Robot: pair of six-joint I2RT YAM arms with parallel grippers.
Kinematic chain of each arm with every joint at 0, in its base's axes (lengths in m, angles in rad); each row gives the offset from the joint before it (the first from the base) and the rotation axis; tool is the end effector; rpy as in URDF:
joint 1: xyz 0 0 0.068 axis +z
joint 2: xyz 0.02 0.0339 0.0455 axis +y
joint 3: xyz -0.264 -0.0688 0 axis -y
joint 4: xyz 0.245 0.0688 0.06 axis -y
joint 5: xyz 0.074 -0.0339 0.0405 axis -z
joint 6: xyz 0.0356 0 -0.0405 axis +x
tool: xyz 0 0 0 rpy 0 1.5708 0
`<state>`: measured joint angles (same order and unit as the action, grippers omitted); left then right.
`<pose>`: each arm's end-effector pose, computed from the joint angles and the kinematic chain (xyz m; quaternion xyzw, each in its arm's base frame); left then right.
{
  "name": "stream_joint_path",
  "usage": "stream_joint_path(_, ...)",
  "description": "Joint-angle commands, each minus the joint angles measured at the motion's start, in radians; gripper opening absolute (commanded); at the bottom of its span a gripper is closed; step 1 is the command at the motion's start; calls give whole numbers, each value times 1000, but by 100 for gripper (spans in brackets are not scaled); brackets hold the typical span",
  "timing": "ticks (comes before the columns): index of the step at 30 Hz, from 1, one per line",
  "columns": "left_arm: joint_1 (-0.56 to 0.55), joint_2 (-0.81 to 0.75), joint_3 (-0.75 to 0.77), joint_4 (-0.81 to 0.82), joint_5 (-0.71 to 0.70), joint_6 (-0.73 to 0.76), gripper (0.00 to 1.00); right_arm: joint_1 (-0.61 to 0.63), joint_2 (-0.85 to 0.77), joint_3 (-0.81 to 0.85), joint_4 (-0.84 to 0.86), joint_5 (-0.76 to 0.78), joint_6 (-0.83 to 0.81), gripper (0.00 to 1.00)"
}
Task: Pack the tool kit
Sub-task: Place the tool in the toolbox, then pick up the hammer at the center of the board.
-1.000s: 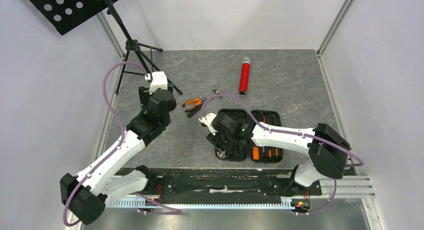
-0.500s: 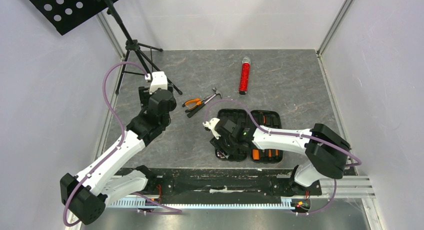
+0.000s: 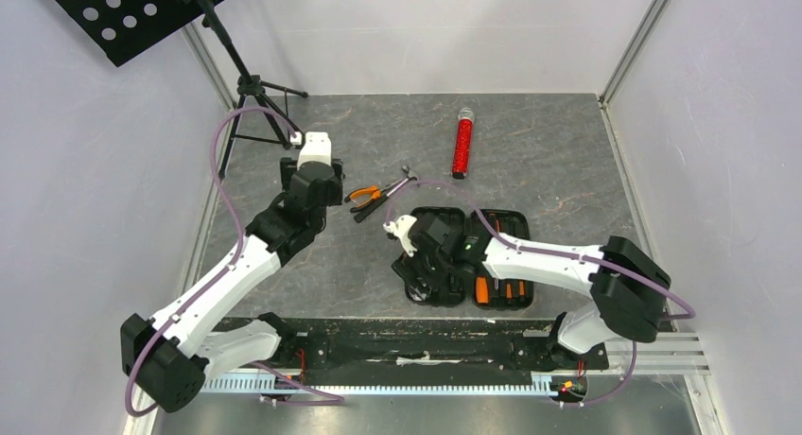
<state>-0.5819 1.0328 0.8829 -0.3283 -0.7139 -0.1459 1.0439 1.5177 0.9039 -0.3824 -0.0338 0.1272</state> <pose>0.2012 -0.1045 0.3165 -0.0041 0.8209 0.1058 0.5612 0.1500 0.2602 0.1931 -0.4286 0.8578 0.1701 0.2272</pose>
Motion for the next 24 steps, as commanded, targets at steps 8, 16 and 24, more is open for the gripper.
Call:
stream_joint_path(8, 5, 398, 289, -188, 372, -112, 71, -239, -294, -52, 62, 28, -20, 78)
stream_joint_path(16, 7, 746, 513, -242, 446, -106, 65, -337, -400, -201, 97, 28, -9, 79)
stream_joint_path(24, 7, 961, 649, -253, 534, -69, 56, -370, -429, -265, 108, 25, -12, 80)
